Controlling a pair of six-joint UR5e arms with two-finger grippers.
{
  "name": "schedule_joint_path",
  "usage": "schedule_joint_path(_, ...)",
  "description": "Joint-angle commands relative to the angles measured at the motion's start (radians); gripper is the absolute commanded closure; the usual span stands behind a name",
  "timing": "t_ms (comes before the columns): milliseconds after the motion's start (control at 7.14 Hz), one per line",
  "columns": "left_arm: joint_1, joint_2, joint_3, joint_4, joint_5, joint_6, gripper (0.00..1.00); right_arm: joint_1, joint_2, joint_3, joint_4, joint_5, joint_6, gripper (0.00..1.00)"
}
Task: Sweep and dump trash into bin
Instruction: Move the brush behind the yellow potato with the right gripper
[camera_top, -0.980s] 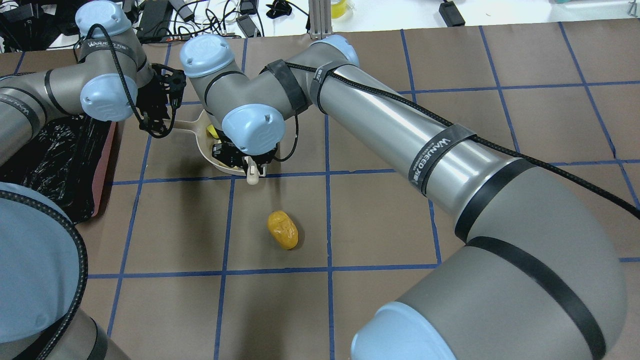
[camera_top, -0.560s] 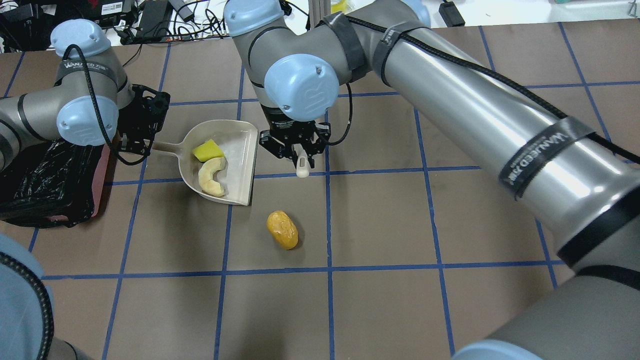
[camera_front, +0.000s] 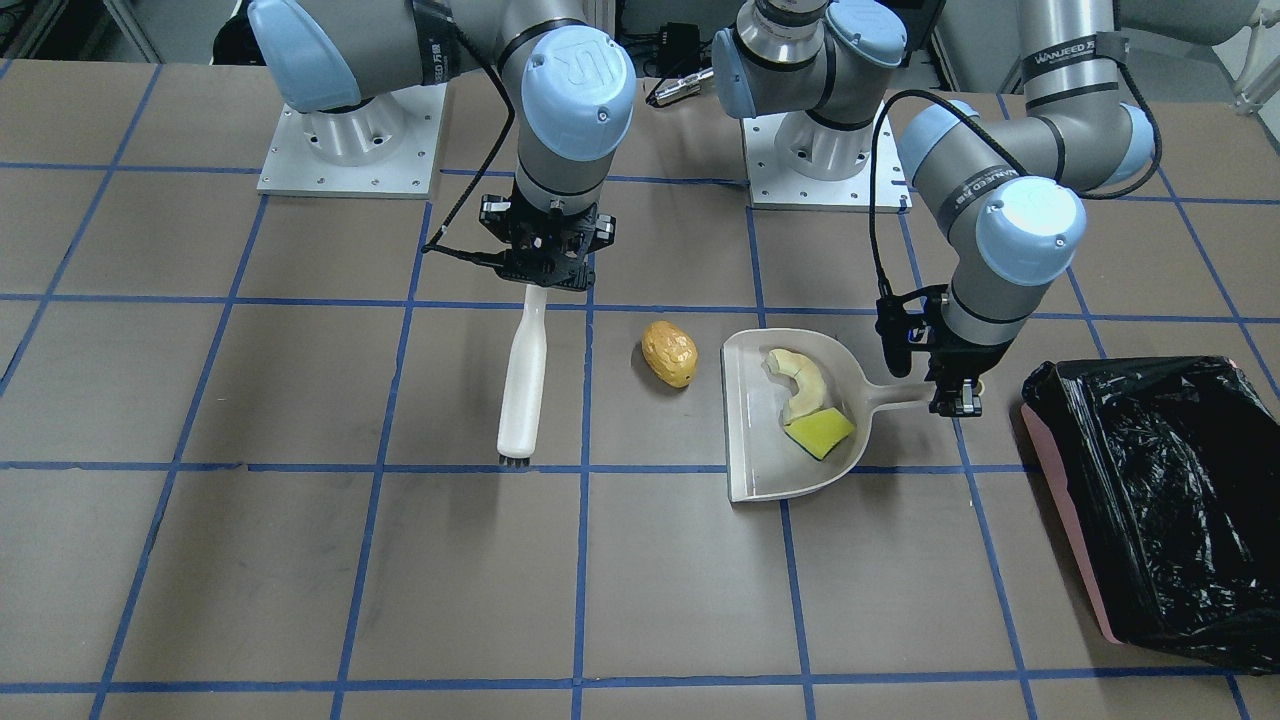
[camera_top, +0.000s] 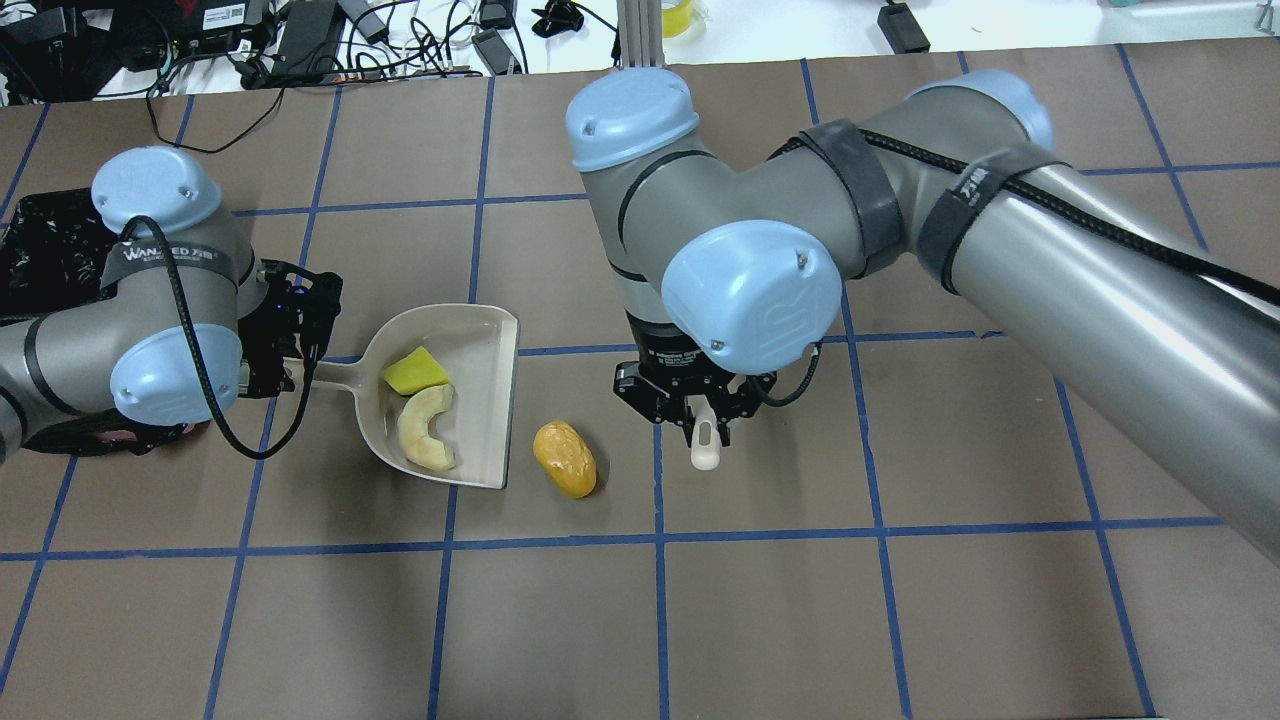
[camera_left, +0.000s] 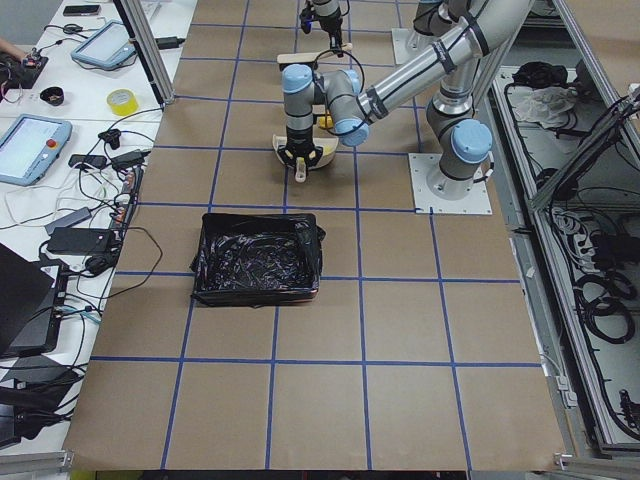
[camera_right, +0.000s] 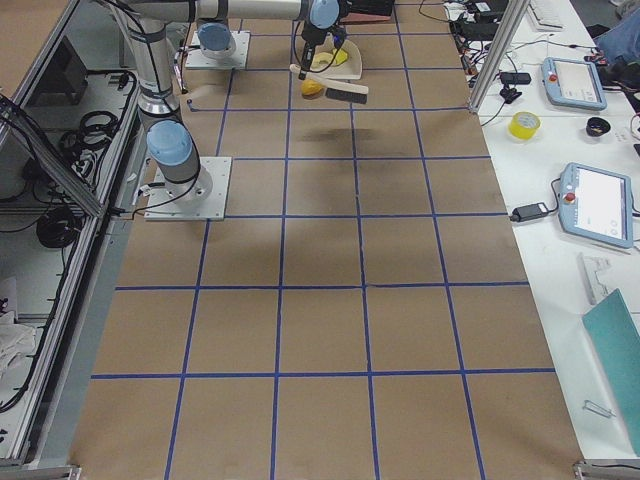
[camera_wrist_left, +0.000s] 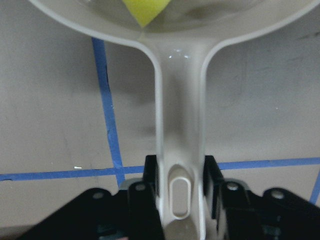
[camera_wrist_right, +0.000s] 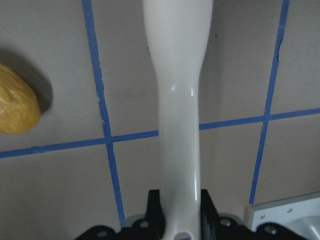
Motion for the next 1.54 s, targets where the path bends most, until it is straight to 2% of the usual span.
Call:
schedule_joint_path(0,0.000,0.055,-0.070,0.023,0.004,-0.015,1.00,0.001,-0.024,0.052,0.000,0.000,0.039,0.93)
schedule_joint_path(420,0.001,0.119,-0.117,0.015,0.024,-0.015,1.00,0.001,-0.026,0.078,-0.006,0.003,0.048,0.93)
schedule_joint_path(700,0.001,0.121,-0.119,0.014,0.026,-0.017,1.00,0.001,-0.024,0.079,-0.005,0.004,0.052,0.93)
schedule_joint_path(1120,0.001,0.122,-0.119,0.014,0.026,-0.018,1.00,0.011,-0.049,0.135,-0.006,0.023,0.111,0.93)
schedule_joint_path(1260,0.000,0.122,-0.119,0.014,0.026,-0.018,1.00,0.031,-0.049,0.154,-0.011,0.041,0.149,0.93)
schedule_joint_path(1400,0.000,0.122,-0.119,0.014,0.026,-0.018,1.00,0.069,-0.040,0.184,-0.072,0.098,0.169,0.93)
